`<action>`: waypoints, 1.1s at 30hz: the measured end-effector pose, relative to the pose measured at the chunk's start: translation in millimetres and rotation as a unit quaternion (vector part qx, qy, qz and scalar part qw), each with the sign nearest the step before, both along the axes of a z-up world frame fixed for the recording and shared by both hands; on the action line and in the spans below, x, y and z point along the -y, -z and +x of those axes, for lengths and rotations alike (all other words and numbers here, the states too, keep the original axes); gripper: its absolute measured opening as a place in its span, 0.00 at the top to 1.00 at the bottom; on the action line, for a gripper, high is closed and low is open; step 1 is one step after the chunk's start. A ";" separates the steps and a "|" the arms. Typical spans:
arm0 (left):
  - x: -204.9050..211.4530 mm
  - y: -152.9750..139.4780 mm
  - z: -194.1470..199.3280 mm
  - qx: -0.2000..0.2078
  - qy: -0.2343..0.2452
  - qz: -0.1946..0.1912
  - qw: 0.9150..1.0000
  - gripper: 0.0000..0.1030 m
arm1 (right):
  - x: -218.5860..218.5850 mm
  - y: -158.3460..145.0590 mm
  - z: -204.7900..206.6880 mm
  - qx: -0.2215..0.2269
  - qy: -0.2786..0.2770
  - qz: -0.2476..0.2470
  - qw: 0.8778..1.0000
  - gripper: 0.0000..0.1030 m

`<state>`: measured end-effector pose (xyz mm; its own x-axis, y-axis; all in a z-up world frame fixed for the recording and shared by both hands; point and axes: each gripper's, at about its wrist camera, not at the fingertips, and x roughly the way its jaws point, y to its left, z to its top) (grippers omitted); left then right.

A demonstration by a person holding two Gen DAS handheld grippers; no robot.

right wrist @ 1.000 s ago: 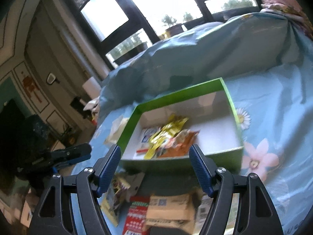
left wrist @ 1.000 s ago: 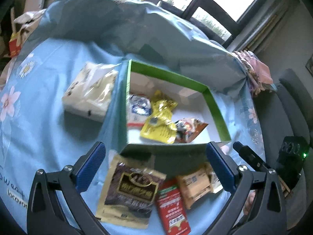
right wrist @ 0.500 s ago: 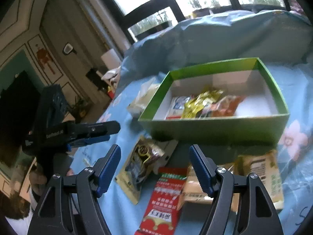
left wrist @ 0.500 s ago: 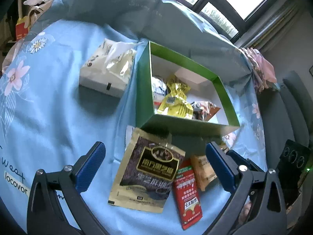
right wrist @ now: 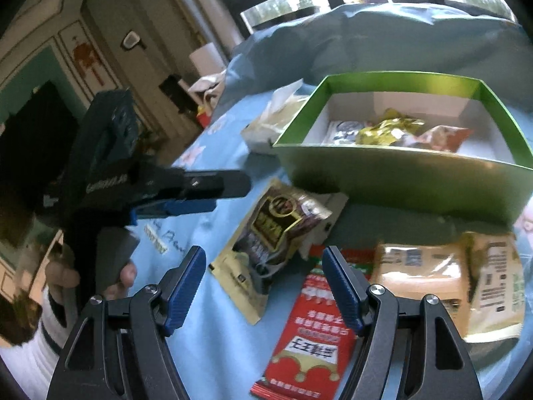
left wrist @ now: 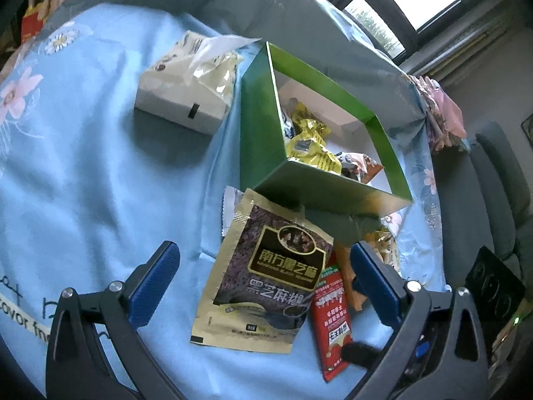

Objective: Organize snacks
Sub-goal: 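Reach the left tool to the dark sesame-paste packet and close on it, then carry the sesame packet with the left tool into the green box and release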

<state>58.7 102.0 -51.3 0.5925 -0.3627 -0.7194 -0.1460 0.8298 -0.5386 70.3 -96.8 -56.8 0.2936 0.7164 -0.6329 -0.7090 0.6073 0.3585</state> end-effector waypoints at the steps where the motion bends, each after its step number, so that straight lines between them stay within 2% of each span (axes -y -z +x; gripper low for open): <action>1: -0.1 1.8 0.8 -0.003 0.000 0.001 1.000 0.00 | -3.4 2.4 -0.9 0.000 -0.003 -0.004 1.000 0.29; 9: 8.5 8.1 6.7 -0.005 0.022 -0.003 1.000 0.01 | -17.5 16.5 0.5 -0.009 -0.014 -0.020 1.000 0.31; 13: 10.0 13.6 9.0 -0.005 0.027 -0.020 0.999 0.02 | -23.9 20.0 2.5 -0.011 -0.021 -0.023 0.999 0.37; 14: 10.0 16.2 9.4 -0.007 0.028 -0.028 0.999 0.02 | -26.3 21.7 1.9 -0.010 -0.025 -0.026 0.999 0.42; 16: 11.2 20.5 10.2 -0.014 0.033 -0.037 0.999 0.08 | -31.0 25.3 1.5 -0.008 -0.029 -0.034 0.999 0.46; 20: 15.8 23.9 9.6 -0.027 0.041 -0.023 0.999 0.12 | -35.1 31.9 5.1 -0.005 -0.024 -0.051 0.998 0.52; 22: 15.8 23.1 7.8 -0.032 0.043 -0.017 0.998 0.19 | -30.6 34.7 8.8 -0.005 -0.019 -0.057 0.998 0.56; 23: 14.9 23.0 5.9 -0.035 0.041 -0.016 0.998 0.19 | -30.1 36.9 10.6 -0.007 -0.017 -0.060 0.998 0.61; 24: 13.7 23.3 4.9 -0.036 0.041 -0.018 0.998 0.24 | -29.0 38.7 12.2 -0.009 -0.015 -0.061 0.998 0.66; 27: 9.9 22.6 0.7 -0.040 0.037 -0.010 0.998 0.37 | -26.8 39.6 14.6 -0.009 -0.016 -0.059 0.998 0.69; 29: 6.9 23.6 -1.9 -0.043 0.039 -0.012 0.998 0.42 | -25.8 39.3 14.9 -0.008 -0.017 -0.059 0.998 0.70; 33: 7.9 26.2 -5.5 -0.046 0.050 -0.019 0.997 0.64 | -24.2 39.9 14.9 -0.013 -0.022 -0.053 0.998 0.74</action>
<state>53.2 94.0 -77.6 0.4837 -0.4447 -0.7539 -0.1134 0.8222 -0.5577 85.2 -72.6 -96.8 0.2451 0.6571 -0.7128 -0.7275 0.6107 0.3128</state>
